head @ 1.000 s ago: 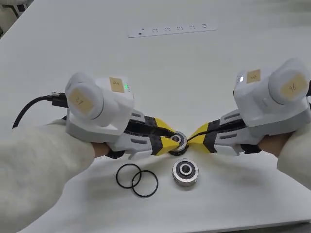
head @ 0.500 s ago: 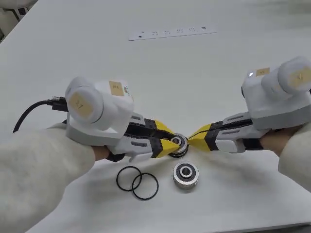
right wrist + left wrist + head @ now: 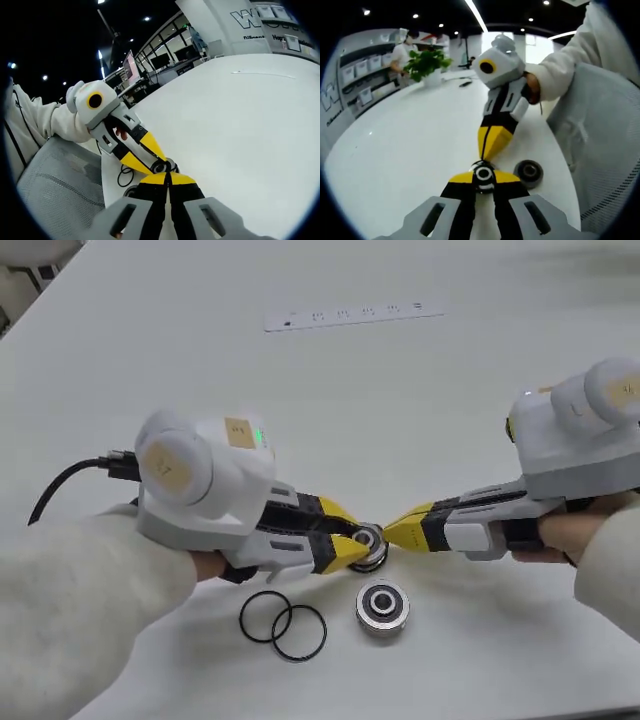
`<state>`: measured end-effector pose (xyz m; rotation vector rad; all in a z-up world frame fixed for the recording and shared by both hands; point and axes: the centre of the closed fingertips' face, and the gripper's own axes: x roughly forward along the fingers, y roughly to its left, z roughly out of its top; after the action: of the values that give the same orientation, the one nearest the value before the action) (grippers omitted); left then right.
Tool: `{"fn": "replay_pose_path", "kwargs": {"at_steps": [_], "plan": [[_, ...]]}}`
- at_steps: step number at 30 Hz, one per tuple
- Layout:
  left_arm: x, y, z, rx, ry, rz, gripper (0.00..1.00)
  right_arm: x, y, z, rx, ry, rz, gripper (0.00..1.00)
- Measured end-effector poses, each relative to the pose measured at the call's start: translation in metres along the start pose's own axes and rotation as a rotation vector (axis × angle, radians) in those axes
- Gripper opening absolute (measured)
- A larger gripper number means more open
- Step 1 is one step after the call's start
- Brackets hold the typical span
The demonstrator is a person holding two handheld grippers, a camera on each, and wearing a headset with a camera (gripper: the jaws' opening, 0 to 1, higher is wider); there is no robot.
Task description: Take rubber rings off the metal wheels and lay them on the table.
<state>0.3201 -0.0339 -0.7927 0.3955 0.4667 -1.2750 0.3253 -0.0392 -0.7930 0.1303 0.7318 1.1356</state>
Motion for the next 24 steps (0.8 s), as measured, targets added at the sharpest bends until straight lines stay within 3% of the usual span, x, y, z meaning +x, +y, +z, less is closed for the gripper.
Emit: {"fn": "replay_pose_path", "kwargs": {"at_steps": [24], "plan": [[0.001, 0.001, -0.001, 0.001, -0.007, 0.000, 0.13, 0.003, 0.010, 0.005, -0.027, 0.000, 0.029, 0.00]]}}
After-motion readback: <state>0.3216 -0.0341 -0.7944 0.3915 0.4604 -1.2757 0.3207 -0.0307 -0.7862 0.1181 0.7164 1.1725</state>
